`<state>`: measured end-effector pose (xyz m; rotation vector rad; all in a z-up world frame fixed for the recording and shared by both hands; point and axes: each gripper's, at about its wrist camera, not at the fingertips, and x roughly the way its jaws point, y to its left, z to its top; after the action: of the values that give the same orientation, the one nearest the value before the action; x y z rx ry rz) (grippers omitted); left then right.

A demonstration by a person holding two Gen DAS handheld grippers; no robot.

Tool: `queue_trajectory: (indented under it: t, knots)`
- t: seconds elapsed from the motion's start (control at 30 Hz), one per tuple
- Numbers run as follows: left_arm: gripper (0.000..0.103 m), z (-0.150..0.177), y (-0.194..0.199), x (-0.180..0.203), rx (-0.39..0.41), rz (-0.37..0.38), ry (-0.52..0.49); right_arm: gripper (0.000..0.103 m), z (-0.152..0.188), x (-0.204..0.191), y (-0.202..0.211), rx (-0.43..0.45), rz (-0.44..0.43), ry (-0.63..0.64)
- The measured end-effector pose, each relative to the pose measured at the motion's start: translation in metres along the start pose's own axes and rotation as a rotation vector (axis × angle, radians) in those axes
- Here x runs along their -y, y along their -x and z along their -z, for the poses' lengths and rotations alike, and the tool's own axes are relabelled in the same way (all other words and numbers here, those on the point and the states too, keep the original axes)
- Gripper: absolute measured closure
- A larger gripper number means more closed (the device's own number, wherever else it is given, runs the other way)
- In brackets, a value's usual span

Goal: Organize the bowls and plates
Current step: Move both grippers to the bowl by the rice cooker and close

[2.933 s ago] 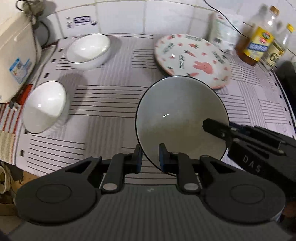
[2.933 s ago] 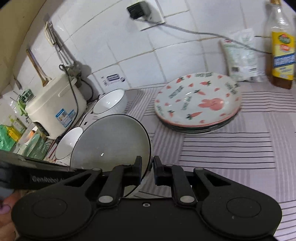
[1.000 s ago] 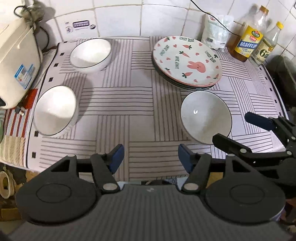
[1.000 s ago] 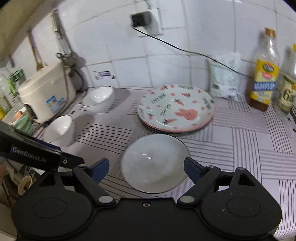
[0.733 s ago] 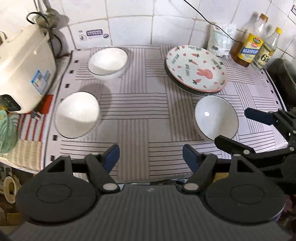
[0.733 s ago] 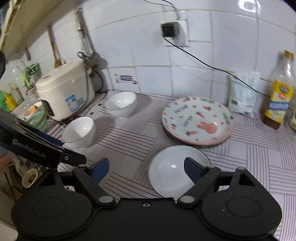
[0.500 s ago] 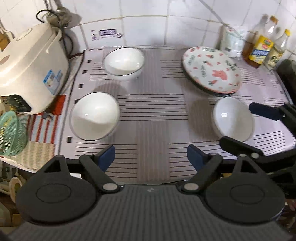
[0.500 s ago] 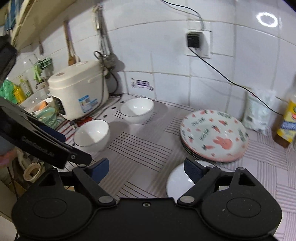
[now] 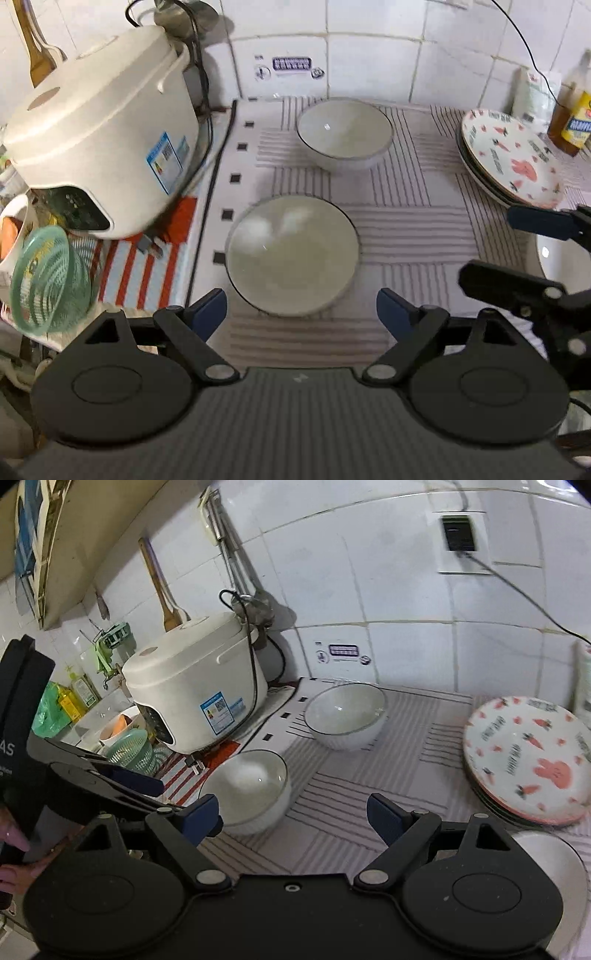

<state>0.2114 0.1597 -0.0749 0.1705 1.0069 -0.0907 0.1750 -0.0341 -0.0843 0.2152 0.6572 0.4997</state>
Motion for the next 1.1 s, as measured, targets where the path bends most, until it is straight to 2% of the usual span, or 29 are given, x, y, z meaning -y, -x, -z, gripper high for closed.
queue_trajectory:
  t: [0.1, 0.27, 0.37, 0.53, 0.63, 0.67, 0.7, 0.73, 0.77, 0.8, 0.83, 0.87, 0.97, 1.1]
  knots:
    - [0.015, -0.005, -0.009, -0.010, -0.003, -0.019, 0.043, 0.013, -0.001, -0.004, -0.020, 0.011, -0.014, 0.006]
    - [0.016, -0.007, -0.035, -0.026, -0.013, -0.073, 0.087, 0.024, 0.001, -0.006, -0.056, -0.015, -0.043, -0.023]
    - [0.017, -0.006, -0.055, -0.037, -0.015, -0.090, 0.126, 0.026, 0.001, -0.006, -0.078, -0.035, -0.047, -0.070]
    - [0.017, 0.000, -0.078, -0.044, -0.056, -0.110, 0.163, 0.032, 0.006, -0.007, -0.113, -0.095, 0.026, -0.065]
    - [0.018, 0.003, -0.087, -0.047, -0.071, -0.089, 0.174, 0.043, 0.010, 0.001, -0.126, -0.156, 0.040, -0.113]
    - [0.023, 0.005, -0.089, -0.048, -0.079, -0.077, 0.181, 0.046, 0.011, 0.004, -0.129, -0.170, 0.048, -0.129]
    - [0.039, 0.005, -0.092, -0.048, -0.091, -0.064, 0.188, 0.047, 0.011, 0.006, -0.131, -0.172, 0.050, -0.139]
    - [0.048, 0.006, -0.095, -0.048, -0.112, -0.047, 0.194, 0.048, 0.012, 0.007, -0.132, -0.171, 0.046, -0.150]
    - [0.055, 0.006, -0.098, -0.047, -0.129, -0.025, 0.202, 0.054, 0.013, 0.007, -0.132, -0.177, 0.044, -0.153]
    - [0.065, 0.006, -0.097, -0.045, -0.127, -0.001, 0.211, 0.065, 0.012, 0.005, -0.134, -0.187, 0.044, -0.145]
    - [0.070, 0.007, -0.096, -0.043, -0.120, 0.026, 0.212, 0.073, 0.012, 0.002, -0.135, -0.198, 0.038, -0.130]
    - [0.080, 0.007, -0.096, -0.041, -0.121, 0.045, 0.213, 0.088, 0.012, 0.001, -0.135, -0.204, 0.040, -0.126]
    - [0.084, 0.007, -0.090, -0.031, -0.109, 0.021, 0.197, 0.094, 0.012, 0.005, -0.141, -0.230, 0.066, -0.153]
    - [0.086, 0.007, -0.085, -0.025, -0.127, 0.022, 0.203, 0.093, 0.014, 0.017, -0.138, -0.252, 0.048, -0.251]
